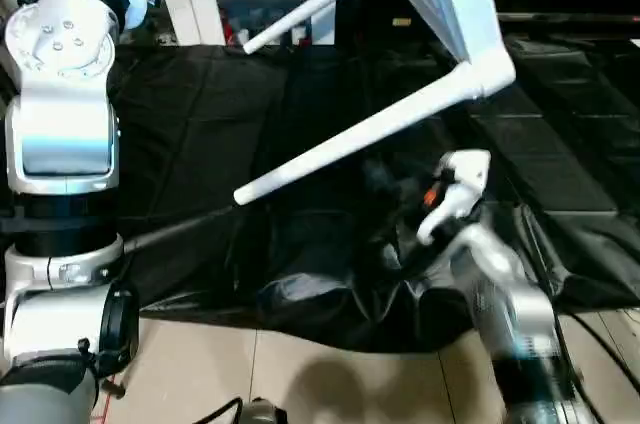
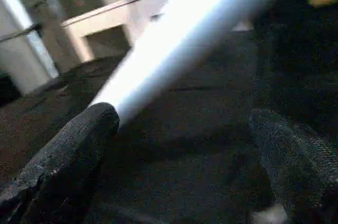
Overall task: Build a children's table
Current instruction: Flip table
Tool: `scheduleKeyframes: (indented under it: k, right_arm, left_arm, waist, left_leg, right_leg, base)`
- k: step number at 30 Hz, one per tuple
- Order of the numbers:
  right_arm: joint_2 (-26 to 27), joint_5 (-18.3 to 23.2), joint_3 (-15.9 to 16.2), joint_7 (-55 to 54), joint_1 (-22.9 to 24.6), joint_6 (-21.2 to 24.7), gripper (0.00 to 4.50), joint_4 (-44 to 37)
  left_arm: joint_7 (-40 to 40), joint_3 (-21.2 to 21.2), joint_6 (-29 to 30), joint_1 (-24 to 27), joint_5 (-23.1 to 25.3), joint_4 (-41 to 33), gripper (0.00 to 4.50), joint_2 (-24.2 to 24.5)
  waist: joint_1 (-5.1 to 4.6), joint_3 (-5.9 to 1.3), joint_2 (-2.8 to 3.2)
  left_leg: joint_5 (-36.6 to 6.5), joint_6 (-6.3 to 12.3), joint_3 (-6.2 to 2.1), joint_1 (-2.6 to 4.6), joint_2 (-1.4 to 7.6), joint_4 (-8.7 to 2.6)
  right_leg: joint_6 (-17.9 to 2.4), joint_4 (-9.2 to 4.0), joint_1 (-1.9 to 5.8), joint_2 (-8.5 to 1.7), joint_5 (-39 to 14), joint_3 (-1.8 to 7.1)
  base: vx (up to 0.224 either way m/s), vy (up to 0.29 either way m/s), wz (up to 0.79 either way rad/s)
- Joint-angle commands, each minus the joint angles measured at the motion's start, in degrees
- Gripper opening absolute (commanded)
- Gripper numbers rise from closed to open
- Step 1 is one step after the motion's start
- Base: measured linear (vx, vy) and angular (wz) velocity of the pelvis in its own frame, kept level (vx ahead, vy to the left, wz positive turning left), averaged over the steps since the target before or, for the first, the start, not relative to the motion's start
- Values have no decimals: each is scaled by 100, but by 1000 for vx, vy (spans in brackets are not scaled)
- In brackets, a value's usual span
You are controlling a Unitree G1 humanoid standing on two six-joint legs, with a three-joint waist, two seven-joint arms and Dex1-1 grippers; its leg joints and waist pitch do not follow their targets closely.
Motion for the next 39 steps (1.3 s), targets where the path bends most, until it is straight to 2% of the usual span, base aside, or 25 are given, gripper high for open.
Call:
scheduleKeyframes:
  k: [1,5,9,16,19,26,28,31,32,39]
  right_arm:
    - [62,239,-211,-33,-262,-174,450,273]
    - [110,227,-369,120,-938,-544,450,1183]
    - [214,377,-534,492,-1333,-780,450,1675]
    - [234,291,-573,773,-1756,-1101,376,2415]
    - [224,271,-668,930,-1942,-1313,365,2829]
    - [196,364,-769,1232,-2136,-1450,311,3080]
    - [186,361,-784,1276,-2172,-1486,288,3139]
    - [167,353,-823,1355,-2230,-1563,277,3218]
    - [162,337,-838,1374,-2247,-1601,254,3241]
    - [113,260,-824,1456,-2209,-1691,228,2959]
  left_arm:
    - [70,183,308,151,-503,162,225,-225]
    - [73,175,338,167,-499,145,225,-229]
    - [69,168,360,186,-495,130,225,-227]
    - [62,165,393,218,-481,104,225,-220]
    - [49,159,413,238,-479,81,225,-210]
    - [60,177,456,323,-473,43,225,-178]
    - [69,183,475,335,-473,45,225,-184]
    - [93,197,477,370,-467,56,225,-184]
    - [103,201,480,384,-463,55,225,-183]
    - [178,294,531,612,-449,-98,224,-179]
  waist:
    - [-62,-402,-106]
    - [-66,-417,-102]
    - [-64,-415,-95]
    - [-58,-406,-104]
    - [-61,-411,-96]
    - [-56,-411,-90]
    - [-60,-413,-83]
    - [-61,-407,-79]
    - [-64,-407,-70]
    - [-65,-393,-79]
  left_leg:
    - [-938,24,-99,157,198,-376]
    - [-744,69,-83,143,190,-349]
    - [-798,124,-84,152,206,-352]
    - [-872,110,-78,159,215,-364]
    - [-886,120,-81,154,215,-364]
    - [-797,211,-77,145,220,-356]
    - [-825,206,-78,154,222,-357]
    - [-909,182,-75,156,221,-360]
    - [-958,172,-81,162,229,-367]
    - [-1057,149,-85,160,232,-387]
  right_leg:
    - [-1009,-470,125,-417,-621,206]
    - [-1105,-428,148,-412,-297,197]
    - [-1124,-430,150,-417,-321,197]
    - [-1183,-442,142,-426,-490,193]
    - [-1223,-437,147,-426,-489,187]
    - [-1284,-422,152,-421,-305,185]
    - [-1286,-425,148,-418,-337,184]
    - [-1297,-440,148,-426,-446,189]
    - [-1292,-445,139,-425,-491,186]
    - [-1260,-459,131,-422,-634,186]
  base:
    - [0,0,0]
    - [0,0,0]
    - [0,0,0]
    - [0,0,0]
    - [0,0,0]
    - [0,0,0]
    - [0,0,0]
    - [0,0,0]
    - [0,0,0]
    - [0,0,0]
